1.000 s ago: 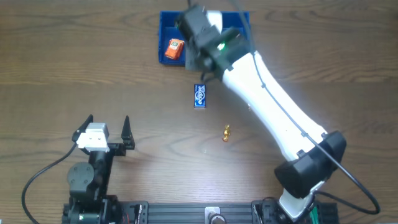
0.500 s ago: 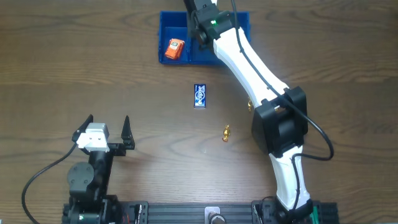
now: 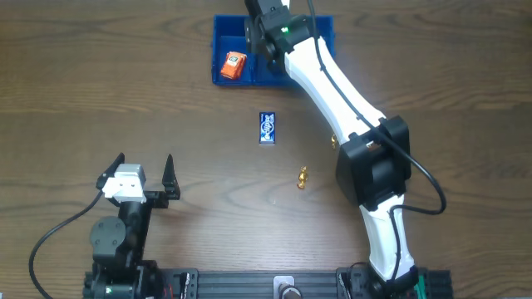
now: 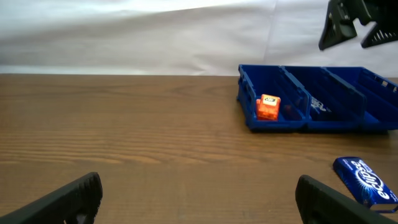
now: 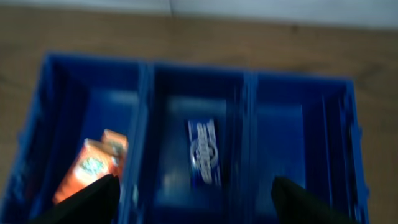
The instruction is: Sort Candies Into Trays
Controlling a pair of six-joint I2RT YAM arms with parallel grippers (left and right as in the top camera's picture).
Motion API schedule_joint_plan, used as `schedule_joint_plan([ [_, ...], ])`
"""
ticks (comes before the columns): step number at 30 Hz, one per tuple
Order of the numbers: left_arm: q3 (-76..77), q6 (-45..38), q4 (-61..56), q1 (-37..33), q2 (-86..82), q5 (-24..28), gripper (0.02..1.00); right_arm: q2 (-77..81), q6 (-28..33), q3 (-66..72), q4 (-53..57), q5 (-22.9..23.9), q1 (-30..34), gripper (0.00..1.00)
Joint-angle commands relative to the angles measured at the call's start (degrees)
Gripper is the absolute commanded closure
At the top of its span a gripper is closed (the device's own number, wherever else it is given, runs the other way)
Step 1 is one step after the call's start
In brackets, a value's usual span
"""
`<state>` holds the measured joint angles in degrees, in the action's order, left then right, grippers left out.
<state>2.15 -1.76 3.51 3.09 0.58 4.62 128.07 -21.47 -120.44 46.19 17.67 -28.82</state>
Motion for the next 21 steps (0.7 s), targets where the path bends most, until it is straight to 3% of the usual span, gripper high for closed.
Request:
schedule_joint_plan([
  [1, -1.8, -0.6, 0.7, -0.2, -0.3, 0.8, 0.020, -6.5, -7.4, -0.8, 14.4, -2.4, -5.0, 0.159],
  [5, -1.8, -0.6, 0.7, -0.2, -0.3, 0.8, 0.020, -6.6, -10.3, 2.5, 20.4, -6.8, -7.2, 0.152],
  [13, -1.8, -0.6, 0.7, -0.2, -0.3, 0.8, 0.020, -6.6, -14.4, 22.7, 10.8, -11.6, -7.2, 0.150],
  [21, -1.8, -0.6, 0.7, -0.2, -0.3, 0.8, 0.020, -3.8, -14.4, 26.0, 8.0, -12.0, -8.2, 0.156],
])
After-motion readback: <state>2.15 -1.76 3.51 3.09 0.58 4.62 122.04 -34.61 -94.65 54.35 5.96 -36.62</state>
